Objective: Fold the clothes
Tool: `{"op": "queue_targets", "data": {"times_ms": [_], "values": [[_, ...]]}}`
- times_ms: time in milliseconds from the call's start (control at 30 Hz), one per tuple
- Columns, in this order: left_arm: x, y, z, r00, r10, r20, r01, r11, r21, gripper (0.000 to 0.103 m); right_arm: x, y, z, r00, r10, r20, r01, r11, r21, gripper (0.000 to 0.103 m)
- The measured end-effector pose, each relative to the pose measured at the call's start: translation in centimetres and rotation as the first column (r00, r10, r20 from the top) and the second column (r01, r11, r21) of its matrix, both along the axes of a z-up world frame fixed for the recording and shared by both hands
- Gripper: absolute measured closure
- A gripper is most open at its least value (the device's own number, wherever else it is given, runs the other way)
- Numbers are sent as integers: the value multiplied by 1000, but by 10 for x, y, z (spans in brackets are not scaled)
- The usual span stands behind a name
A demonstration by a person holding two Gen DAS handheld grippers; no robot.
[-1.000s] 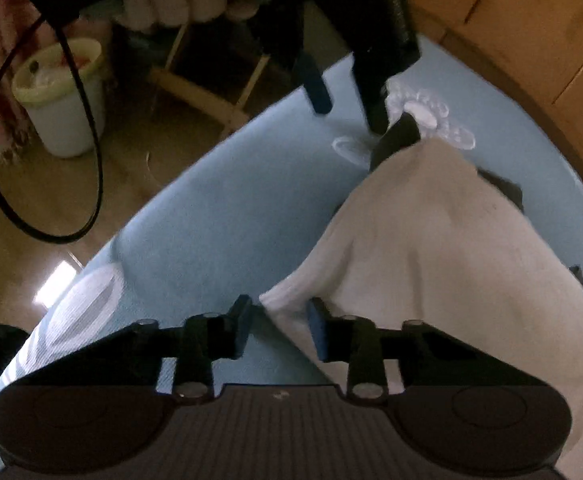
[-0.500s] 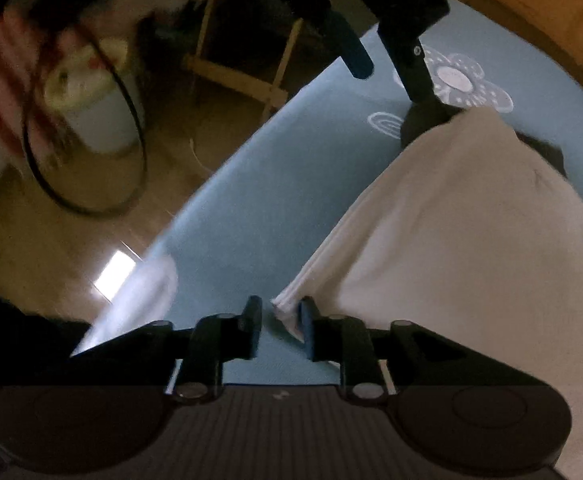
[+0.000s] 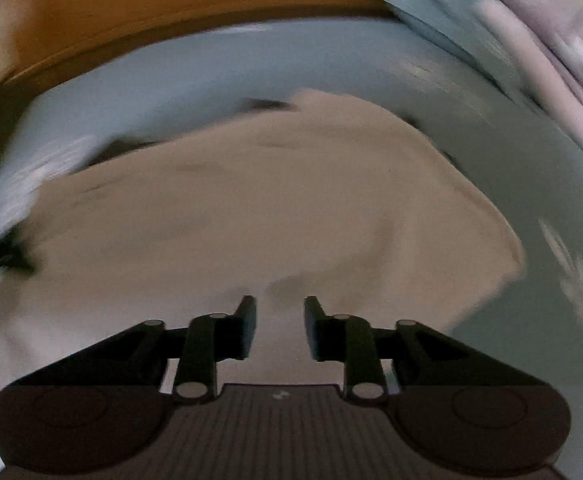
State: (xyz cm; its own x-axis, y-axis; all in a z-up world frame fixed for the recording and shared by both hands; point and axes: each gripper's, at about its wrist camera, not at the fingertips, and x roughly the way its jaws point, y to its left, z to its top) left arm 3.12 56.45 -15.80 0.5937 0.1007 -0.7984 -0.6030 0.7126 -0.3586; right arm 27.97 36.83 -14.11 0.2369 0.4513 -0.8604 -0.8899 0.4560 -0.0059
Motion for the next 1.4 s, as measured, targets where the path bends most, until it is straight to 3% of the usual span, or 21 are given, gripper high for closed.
{"op": "queue_targets", "data": {"times_ms": [67,133,233,300,400,500,567,633,667,700,767,867,933,1000,1133,1200,1300,1400], "values": [[9,3,7,999,2,-52,-2,1000,-4,47,20,-15,-9,994,-78,-71,78,997,5,62],[21,6,20,996,8,-89,-9,1000,-10,53,27,-21,-2,990,-86,-112,86,996,0,63],[46,3,51,996,-78,40,78,997,-4,43,31,-29,19,989,-81,-127,91,993,78,62],[80,0,65,978,-165,126,166,986,2,38,44,-28,30,991,-80,-110,94,988,126,62],[131,-4,56,952,-273,137,276,961,-3,38,78,-17,27,985,-127,-113,144,977,155,62],[170,2,35,946,-309,102,312,950,-14,38,109,-14,6,977,-172,-130,192,967,170,62],[180,10,20,954,-295,62,296,955,-14,39,133,-21,-4,966,-231,-120,249,954,166,62],[172,20,8,957,-280,71,283,959,-33,42,161,-30,-16,941,-304,-148,326,932,157,69],[170,23,8,960,-269,78,273,961,-50,41,171,-33,-22,929,-322,-183,353,920,170,82],[169,26,9,963,-257,84,263,962,-67,42,180,-39,-25,913,-342,-223,383,906,179,89],[168,25,17,969,-237,65,242,967,-77,47,189,-44,-26,891,-360,-275,416,891,182,89],[183,23,42,962,-246,117,255,964,-75,45,179,-36,-9,910,-333,-246,384,901,201,77],[200,22,55,950,-277,143,288,955,-69,39,173,-26,0,926,-284,-249,339,915,218,77],[225,22,63,938,-324,121,332,942,-56,39,170,-6,-1,940,-241,-242,287,942,177,77],[289,26,64,910,-414,-1,414,910,-28,39,153,27,4,975,-109,-193,134,984,117,77],[314,33,61,898,-439,12,439,898,-24,39,153,42,3,977,-47,-209,76,988,136,77],[338,46,49,898,-438,42,440,894,-82,39,163,61,-8,979,-29,-204,56,990,129,77],[362,53,27,903,-430,-9,427,899,-98,41,180,69,-23,979,-76,-191,98,990,106,77]]}}
